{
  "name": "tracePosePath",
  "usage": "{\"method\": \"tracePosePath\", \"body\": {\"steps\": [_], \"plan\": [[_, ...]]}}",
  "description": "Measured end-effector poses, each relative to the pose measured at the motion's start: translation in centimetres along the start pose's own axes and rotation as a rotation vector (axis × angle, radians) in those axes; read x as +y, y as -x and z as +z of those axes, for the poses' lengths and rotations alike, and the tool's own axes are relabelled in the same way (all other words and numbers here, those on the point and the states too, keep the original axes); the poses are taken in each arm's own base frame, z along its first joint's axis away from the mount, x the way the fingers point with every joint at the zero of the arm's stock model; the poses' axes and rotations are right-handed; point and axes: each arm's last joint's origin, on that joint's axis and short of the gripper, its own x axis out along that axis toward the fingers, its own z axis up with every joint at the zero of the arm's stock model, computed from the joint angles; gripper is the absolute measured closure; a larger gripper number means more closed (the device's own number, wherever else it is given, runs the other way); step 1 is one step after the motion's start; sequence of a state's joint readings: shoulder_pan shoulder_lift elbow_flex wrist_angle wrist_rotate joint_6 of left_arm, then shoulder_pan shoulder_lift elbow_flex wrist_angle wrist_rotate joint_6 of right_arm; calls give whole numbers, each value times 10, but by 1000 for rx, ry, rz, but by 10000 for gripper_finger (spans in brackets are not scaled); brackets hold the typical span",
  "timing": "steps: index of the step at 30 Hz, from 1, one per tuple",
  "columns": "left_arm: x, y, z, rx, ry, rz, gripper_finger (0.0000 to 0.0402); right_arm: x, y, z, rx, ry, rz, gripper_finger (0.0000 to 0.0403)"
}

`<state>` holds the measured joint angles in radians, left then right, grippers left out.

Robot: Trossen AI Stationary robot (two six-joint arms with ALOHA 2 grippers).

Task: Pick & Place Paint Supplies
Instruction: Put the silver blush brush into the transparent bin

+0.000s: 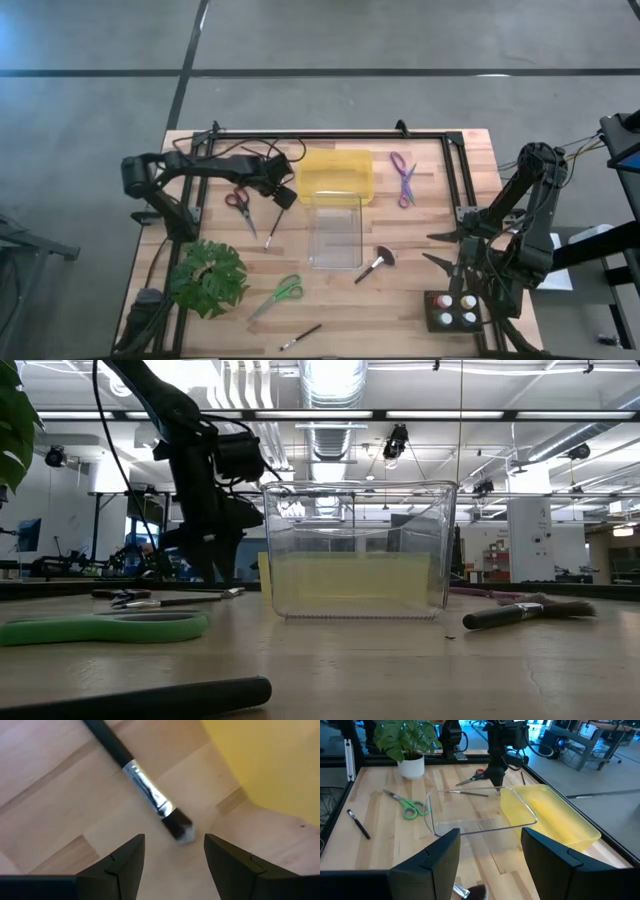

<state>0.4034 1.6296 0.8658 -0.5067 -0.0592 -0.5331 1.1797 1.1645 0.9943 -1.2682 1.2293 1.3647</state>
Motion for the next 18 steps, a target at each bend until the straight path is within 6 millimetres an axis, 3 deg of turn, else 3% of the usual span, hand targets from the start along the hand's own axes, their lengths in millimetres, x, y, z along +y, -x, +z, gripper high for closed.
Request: {"method": "tracePosePath", "body": {"steps": [18], "plan": [[-2, 0, 3, -31, 72, -21, 188, 1, 0, 0, 7, -1, 4, 194]]}}
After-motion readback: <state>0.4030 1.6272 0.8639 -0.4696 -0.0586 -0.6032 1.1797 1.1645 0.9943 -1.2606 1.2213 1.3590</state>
